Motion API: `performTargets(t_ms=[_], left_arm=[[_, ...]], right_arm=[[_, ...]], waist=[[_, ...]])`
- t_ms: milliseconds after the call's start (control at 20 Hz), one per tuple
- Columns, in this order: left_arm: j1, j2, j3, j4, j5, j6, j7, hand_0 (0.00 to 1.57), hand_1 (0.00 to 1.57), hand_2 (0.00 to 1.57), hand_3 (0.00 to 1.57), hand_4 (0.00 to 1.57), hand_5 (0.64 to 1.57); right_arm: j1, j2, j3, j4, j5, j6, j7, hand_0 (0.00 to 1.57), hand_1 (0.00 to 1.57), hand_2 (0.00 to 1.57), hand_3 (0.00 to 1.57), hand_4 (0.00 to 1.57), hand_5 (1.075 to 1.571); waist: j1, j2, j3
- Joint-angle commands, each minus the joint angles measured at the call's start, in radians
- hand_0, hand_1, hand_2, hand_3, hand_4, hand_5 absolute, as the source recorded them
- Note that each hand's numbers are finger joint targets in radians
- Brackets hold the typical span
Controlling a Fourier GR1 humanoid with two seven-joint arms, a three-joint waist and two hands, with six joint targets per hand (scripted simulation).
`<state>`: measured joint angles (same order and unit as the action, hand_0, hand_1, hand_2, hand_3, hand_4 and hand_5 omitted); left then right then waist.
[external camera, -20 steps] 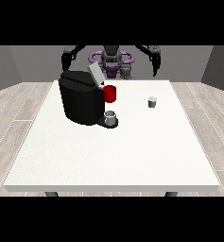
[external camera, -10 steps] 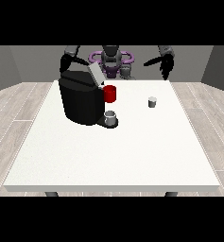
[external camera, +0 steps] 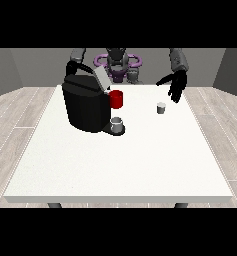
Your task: Insert the coffee pod into the coffee machine and close the lid
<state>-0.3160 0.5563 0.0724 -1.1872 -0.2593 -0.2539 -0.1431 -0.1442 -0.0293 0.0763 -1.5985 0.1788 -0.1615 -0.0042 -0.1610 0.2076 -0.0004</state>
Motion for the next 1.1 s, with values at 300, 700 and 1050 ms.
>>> performTargets(t_ms=[300, 700, 1050], left_arm=[[-0.112, -0.028, -0.050, 0.235, -0.186, 0.102, -0.098, 0.00, 0.00, 0.00, 0.00, 0.00, 1.571], [-0.183, -0.057, -0.065, 0.348, -0.318, 0.273, -0.179, 0.84, 0.84, 0.92, 0.76, 0.30, 1.571], [-0.215, -0.027, -0.145, 0.360, -0.449, 0.265, -0.150, 0.82, 0.82, 0.96, 0.80, 0.37, 1.571]], right_arm=[[-0.087, 0.005, -0.023, 0.047, 0.010, -0.008, 0.043, 0.00, 0.00, 0.00, 0.00, 0.00, 1.571], [-0.092, 0.028, 0.021, 0.079, 0.029, -0.022, 0.064, 0.00, 0.00, 0.00, 0.00, 0.00, 1.571], [-0.106, -0.029, -0.056, 0.210, -0.014, 0.043, -0.013, 0.00, 0.00, 0.00, 0.00, 0.00, 1.571]], waist=[[-0.002, 0.086, -0.0001], [0.000, 0.083, -0.0005], [0.005, 0.069, 0.0004]])
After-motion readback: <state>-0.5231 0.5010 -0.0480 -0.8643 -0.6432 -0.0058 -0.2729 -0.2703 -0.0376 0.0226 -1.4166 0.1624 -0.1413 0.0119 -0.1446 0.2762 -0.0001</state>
